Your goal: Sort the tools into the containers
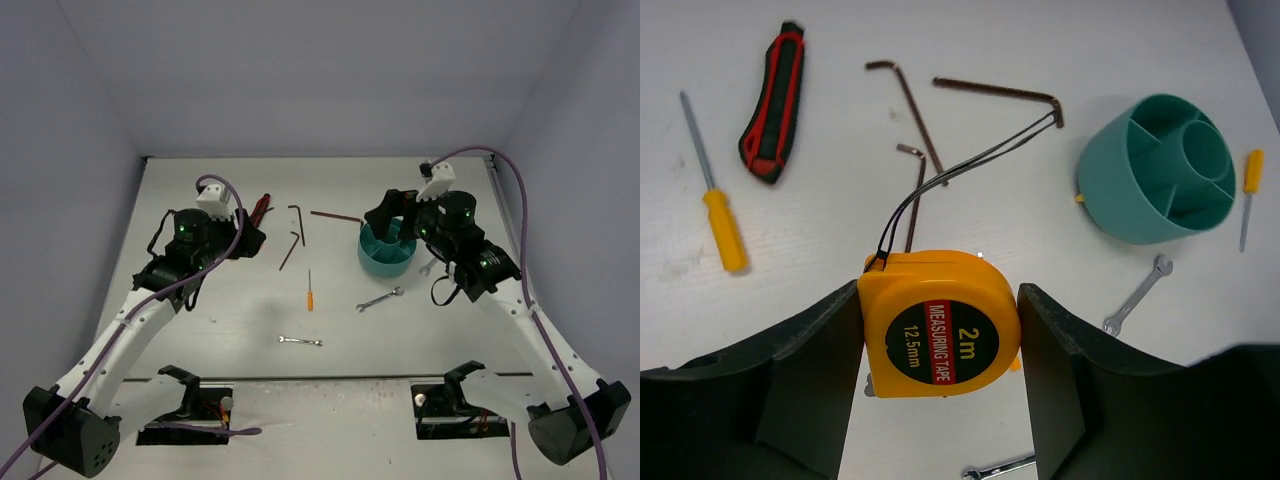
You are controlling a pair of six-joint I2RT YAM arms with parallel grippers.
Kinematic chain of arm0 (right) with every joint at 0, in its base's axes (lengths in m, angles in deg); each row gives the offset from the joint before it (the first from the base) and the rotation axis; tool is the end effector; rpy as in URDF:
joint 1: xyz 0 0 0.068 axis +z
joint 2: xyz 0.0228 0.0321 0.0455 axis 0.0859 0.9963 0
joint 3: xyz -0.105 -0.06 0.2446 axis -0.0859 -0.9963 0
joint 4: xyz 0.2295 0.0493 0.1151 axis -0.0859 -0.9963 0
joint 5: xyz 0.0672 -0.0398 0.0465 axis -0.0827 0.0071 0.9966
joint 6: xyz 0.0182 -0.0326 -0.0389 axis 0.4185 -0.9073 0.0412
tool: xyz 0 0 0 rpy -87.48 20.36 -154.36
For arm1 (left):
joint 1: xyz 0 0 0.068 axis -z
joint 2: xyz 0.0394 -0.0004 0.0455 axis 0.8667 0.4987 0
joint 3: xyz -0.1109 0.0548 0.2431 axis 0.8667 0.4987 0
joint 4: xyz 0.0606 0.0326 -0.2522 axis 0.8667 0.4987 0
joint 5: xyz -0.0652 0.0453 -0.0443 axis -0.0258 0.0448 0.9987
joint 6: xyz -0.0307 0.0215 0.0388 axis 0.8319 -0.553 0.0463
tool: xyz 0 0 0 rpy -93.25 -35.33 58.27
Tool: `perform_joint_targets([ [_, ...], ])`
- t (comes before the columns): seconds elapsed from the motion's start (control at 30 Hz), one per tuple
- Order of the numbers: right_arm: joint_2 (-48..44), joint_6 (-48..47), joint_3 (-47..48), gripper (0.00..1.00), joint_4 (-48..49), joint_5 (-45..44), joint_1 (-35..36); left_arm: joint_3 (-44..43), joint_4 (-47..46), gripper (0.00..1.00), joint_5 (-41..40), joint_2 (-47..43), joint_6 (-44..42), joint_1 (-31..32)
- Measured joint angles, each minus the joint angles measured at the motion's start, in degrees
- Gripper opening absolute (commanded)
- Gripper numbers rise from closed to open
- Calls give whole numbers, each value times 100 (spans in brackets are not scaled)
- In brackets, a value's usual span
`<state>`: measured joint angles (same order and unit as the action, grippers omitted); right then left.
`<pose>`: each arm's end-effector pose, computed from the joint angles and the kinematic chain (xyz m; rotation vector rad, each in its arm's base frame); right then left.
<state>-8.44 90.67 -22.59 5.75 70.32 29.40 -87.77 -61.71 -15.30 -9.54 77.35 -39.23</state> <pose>0.2161 0.1052 0.3907 -0.2487 1.6608 0.6933 0.2142 -0.0890 0.3366 0.0833 1.9416 -0.7125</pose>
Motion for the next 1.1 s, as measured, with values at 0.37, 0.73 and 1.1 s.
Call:
perform_joint_targets([
  [0.37,949,241,1040,85,60,671,1311,84,-898,41,654,-331,-1517,801],
  [0.73,1558,362,1382,82,93,760,1899,87,-1073,42,747,-396,-2716,1399],
  [1.1,1795,439,1491,74,98,762,1949,131,-1192,41,840,-402,-3327,1702],
])
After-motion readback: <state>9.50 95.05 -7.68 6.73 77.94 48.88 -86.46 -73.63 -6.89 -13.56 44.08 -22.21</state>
